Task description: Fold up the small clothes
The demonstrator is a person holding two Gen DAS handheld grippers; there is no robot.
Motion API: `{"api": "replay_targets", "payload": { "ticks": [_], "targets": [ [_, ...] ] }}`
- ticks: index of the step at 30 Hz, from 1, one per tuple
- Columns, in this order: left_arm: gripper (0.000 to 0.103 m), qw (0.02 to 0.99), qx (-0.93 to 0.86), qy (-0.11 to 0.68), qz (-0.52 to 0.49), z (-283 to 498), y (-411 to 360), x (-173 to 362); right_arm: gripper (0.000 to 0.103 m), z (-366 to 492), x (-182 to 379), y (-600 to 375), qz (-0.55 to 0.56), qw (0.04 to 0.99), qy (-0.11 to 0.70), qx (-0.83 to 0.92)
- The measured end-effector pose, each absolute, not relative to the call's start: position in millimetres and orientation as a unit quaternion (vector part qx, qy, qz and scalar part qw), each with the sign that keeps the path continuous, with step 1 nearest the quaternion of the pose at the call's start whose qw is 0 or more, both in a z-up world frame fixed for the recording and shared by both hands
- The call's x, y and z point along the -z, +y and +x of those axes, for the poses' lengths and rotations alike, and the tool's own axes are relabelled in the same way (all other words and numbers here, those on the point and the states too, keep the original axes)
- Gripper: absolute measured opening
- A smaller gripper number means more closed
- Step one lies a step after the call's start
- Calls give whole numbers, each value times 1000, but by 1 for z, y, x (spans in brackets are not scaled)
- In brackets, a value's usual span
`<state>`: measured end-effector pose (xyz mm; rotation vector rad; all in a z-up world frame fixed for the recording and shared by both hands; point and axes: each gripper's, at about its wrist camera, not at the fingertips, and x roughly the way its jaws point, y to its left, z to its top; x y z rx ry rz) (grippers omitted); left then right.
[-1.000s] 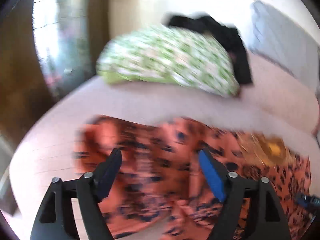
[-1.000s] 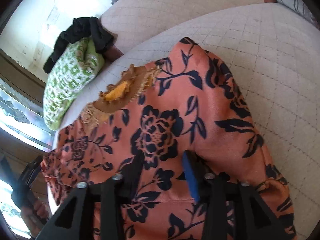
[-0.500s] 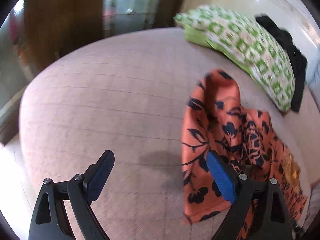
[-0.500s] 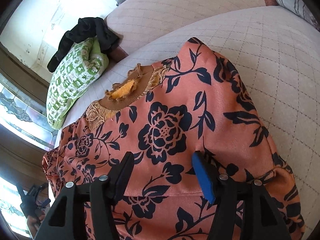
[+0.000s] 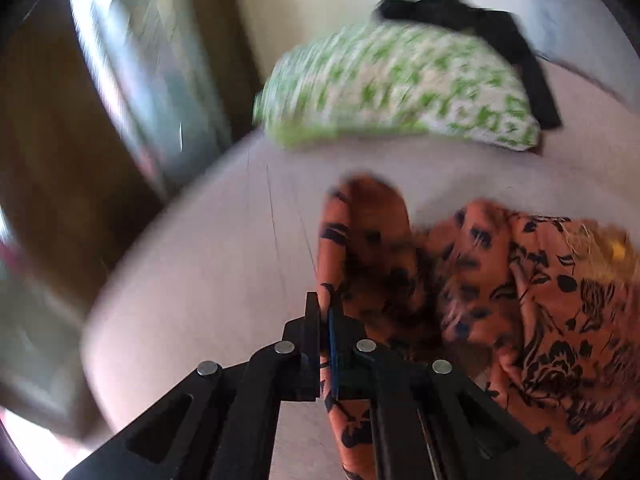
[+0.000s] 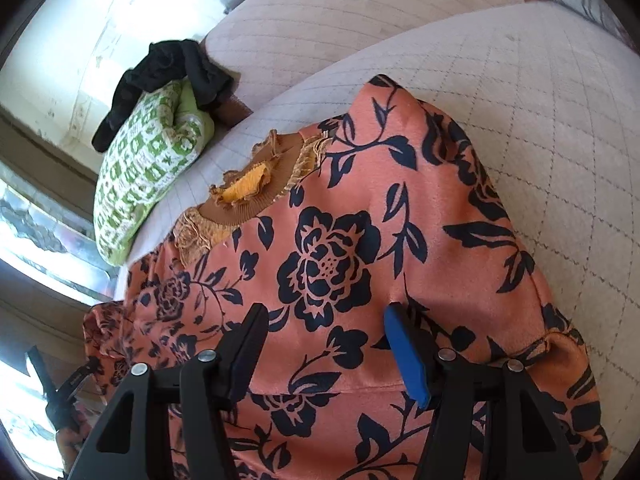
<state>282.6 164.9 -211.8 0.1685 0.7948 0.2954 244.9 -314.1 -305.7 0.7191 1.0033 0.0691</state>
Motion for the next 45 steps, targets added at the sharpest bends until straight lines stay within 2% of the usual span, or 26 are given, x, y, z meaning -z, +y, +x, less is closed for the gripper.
{"api": "replay_targets", "payload": {
  "ticks": [4,8,10,13,16,18,22,24,26,27,32,35,37,39,41,43,45],
  "targets": [
    [3,890,-146,318,292,296,107,156,64,243,307,-329,386,795,466,-33],
    [3,860,-110,256,428,292,43,117,64,241,304,-337,397,794,460,-25],
    [3,854,-73,249,452,289,11,101,64,241,302,-341,400,794,457,-21],
    [3,860,20,333,386,299,-31,80,64,240,301,-349,417,789,450,-19],
    [3,864,118,437,221,317,-62,63,64,237,295,-358,429,790,438,-17],
    [2,860,164,458,153,328,-89,58,64,235,290,-363,433,793,428,-18],
    [3,850,214,478,65,347,-137,64,64,231,283,-376,453,788,416,-30],
    [3,851,215,474,68,349,-156,68,65,229,282,-383,465,783,412,-35],
    [3,861,208,456,82,347,-157,71,73,227,280,-390,480,779,399,-49],
    [3,865,201,451,88,347,-150,73,76,226,279,-391,487,777,395,-61],
    [9,893,109,429,78,328,-74,88,76,235,276,-364,510,740,401,-176],
    [10,919,39,385,70,304,-22,101,74,239,276,-331,494,727,420,-224],
    [15,937,-20,344,66,288,7,113,71,242,277,-310,480,725,432,-239],
    [36,945,-52,321,47,277,26,125,61,244,283,-292,470,724,442,-243],
    [44,952,-79,297,13,266,44,141,58,247,287,-279,460,728,448,-239],
    [46,955,-101,280,-6,258,53,157,57,253,291,-268,446,739,452,-224],
    [53,955,-124,270,-21,252,61,176,57,259,294,-261,438,747,454,-210]
  ]
}}
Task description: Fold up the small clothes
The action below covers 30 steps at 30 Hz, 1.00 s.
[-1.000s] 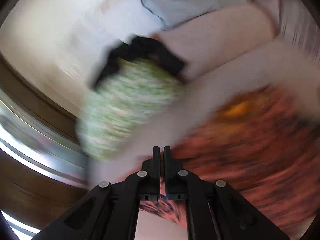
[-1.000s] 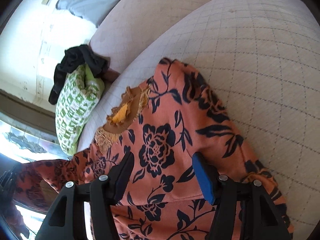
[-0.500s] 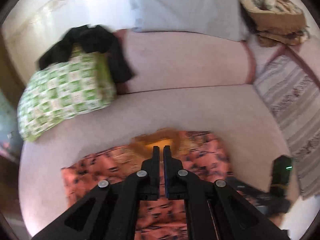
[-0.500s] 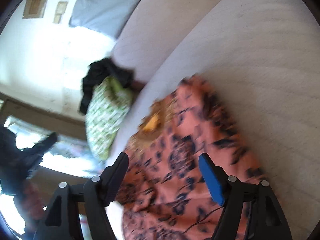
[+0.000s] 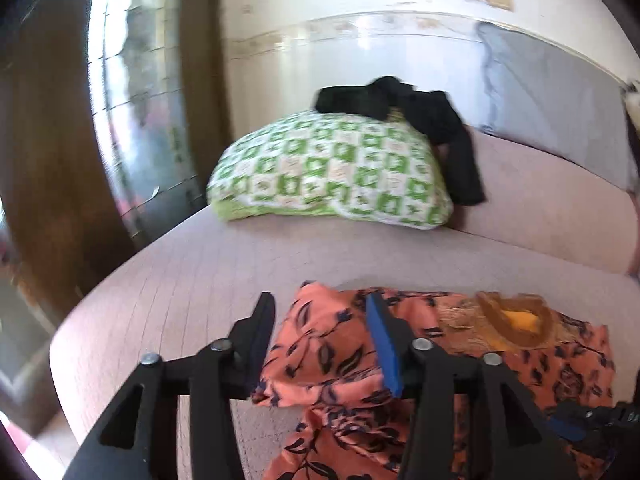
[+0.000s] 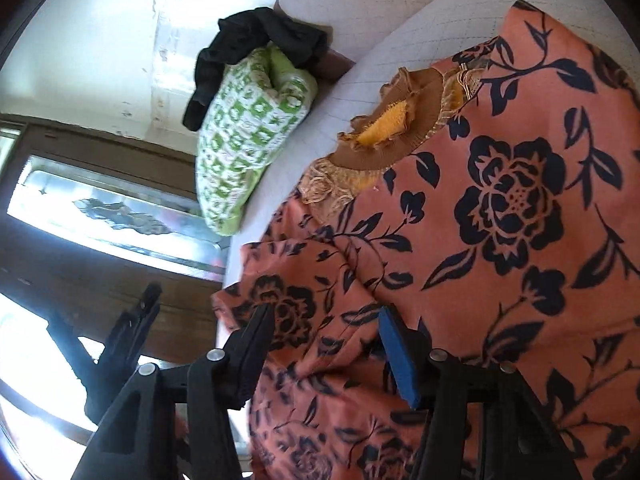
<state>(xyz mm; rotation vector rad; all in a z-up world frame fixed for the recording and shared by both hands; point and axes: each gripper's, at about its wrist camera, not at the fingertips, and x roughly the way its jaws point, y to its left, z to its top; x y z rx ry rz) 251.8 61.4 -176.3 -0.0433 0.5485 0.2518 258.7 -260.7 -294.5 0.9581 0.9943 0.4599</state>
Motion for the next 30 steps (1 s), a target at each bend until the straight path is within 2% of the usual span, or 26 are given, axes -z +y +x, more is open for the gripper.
{"api": "replay_targets", "payload": {
  "ticks": [3,5,7,11,13,14,17,22,30],
  "targets": [
    [54,946,-149,285,-36,254,79,207,57,266,306,-255,423,757,469,-171],
    [54,928,-135,340,-67,269,93,222,58,270,313,-254,414,758,475,-167],
    [54,928,-127,336,-102,269,103,219,58,274,316,-247,402,764,476,-168],
    [56,930,-144,327,-86,269,106,214,58,279,312,-225,384,762,480,-204],
    [56,928,-138,334,-94,272,108,216,45,279,314,-204,368,751,497,-230],
    [56,926,-136,338,-97,274,110,217,25,279,314,-195,349,753,506,-235],
    [56,925,-145,338,-92,276,110,218,13,272,303,-185,301,789,490,-217],
    [56,927,-149,333,-89,272,106,218,9,261,260,-233,322,851,383,-162],
    [56,929,-138,335,-72,273,95,221,7,246,237,-340,375,873,310,-28]
  ]
}}
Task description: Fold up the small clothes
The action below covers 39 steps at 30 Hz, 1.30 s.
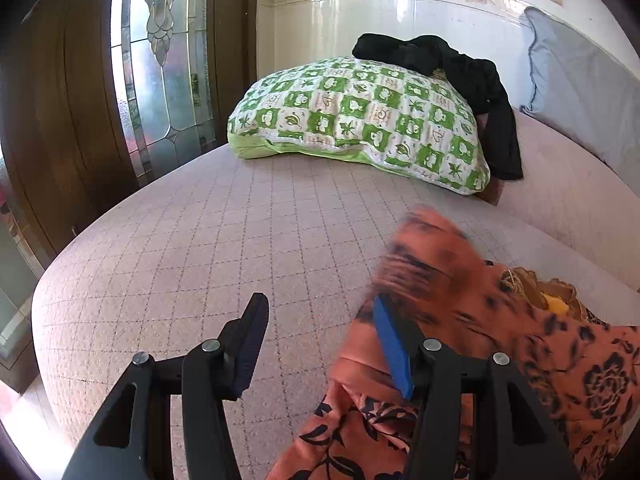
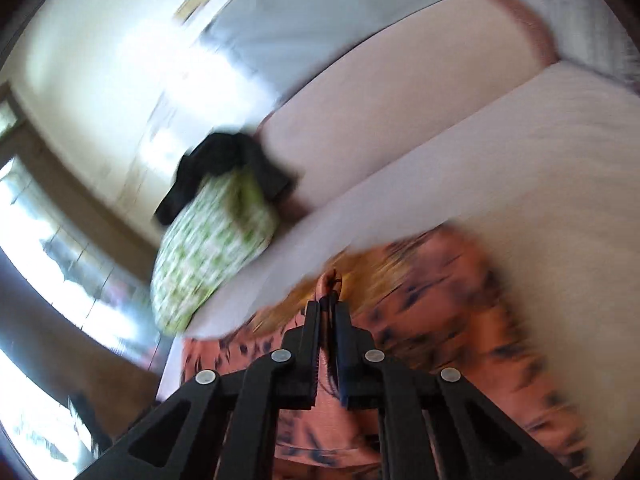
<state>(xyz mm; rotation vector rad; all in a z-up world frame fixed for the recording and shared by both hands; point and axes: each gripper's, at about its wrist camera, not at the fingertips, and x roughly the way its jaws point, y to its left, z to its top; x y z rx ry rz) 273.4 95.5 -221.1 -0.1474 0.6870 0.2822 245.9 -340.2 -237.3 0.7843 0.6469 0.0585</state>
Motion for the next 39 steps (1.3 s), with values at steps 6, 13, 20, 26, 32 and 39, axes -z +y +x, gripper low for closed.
{"api": "replay_targets", "payload": {
  "ticks": [6,13,20,26,32,39],
  "targets": [
    [57,930,-114,345,-50,278,79,225,7,242,236,-384,365,876,310,50],
    [62,930,-113,346,-50,280,78,225,11,252,257,-385,399,837,374,26],
    [63,927,-111,352,-60,280,83,228,81,246,271,-384,393,831,393,7],
    [64,928,-107,352,-54,281,79,227,45,252,297,-367,373,799,471,-25],
    [64,928,-106,354,-50,283,76,229,10,262,315,-348,355,793,492,-43],
    [64,928,-106,354,-53,284,77,228,9,252,263,-342,291,869,401,-7]
  ]
}}
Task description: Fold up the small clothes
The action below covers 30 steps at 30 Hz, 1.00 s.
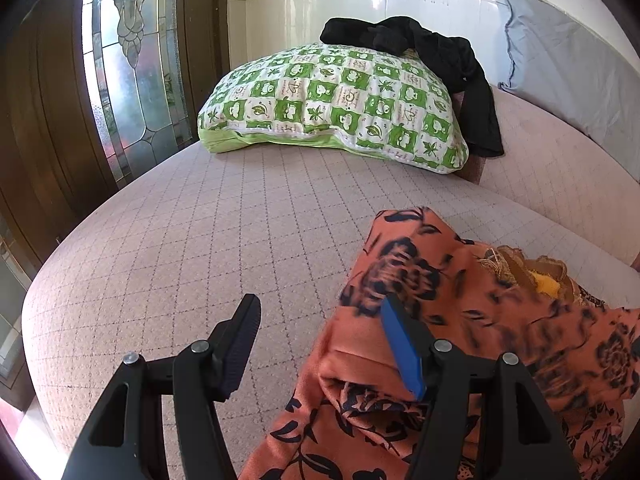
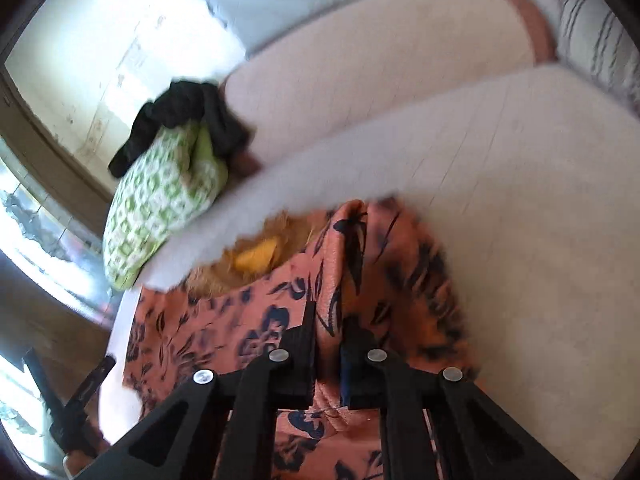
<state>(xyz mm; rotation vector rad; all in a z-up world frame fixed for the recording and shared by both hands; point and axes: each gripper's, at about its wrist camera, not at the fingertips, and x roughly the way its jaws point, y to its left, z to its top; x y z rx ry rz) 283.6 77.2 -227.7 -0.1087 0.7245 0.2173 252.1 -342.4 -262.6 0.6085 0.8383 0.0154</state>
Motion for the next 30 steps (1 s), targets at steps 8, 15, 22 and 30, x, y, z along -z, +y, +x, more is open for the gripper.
{"api": "replay_targets", "payload": {
  "ticks": [8,15,22,30],
  "targets": [
    [64,928,-110,353,-49,291,75,229,12,261,307,-370,320,824,462,64],
    [68,920,-37,390,-31,320,62,243,19,252,273,-382,291,851,421,119],
    [69,886,-32,459,59,355,40,283,21,244,256,-371,322,885,334,49],
    [80,894,-53,436,94,351,37,275,21,281,319,-350,340,826,449,30]
  ]
}}
